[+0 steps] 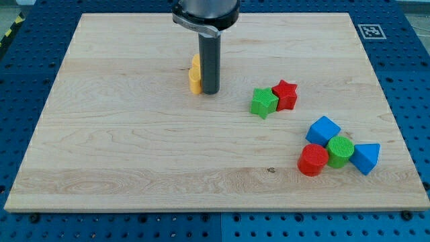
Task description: Push the green circle below the yellow heart
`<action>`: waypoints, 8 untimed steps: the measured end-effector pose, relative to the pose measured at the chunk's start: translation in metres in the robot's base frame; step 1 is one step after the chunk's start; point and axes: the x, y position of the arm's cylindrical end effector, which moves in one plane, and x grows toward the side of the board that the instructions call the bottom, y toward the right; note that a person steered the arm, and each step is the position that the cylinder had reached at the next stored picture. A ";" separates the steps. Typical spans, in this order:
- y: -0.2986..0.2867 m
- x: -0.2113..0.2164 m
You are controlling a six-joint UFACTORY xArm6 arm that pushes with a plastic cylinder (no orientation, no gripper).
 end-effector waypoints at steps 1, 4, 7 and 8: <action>0.000 -0.003; -0.002 0.004; 0.005 0.048; 0.006 0.065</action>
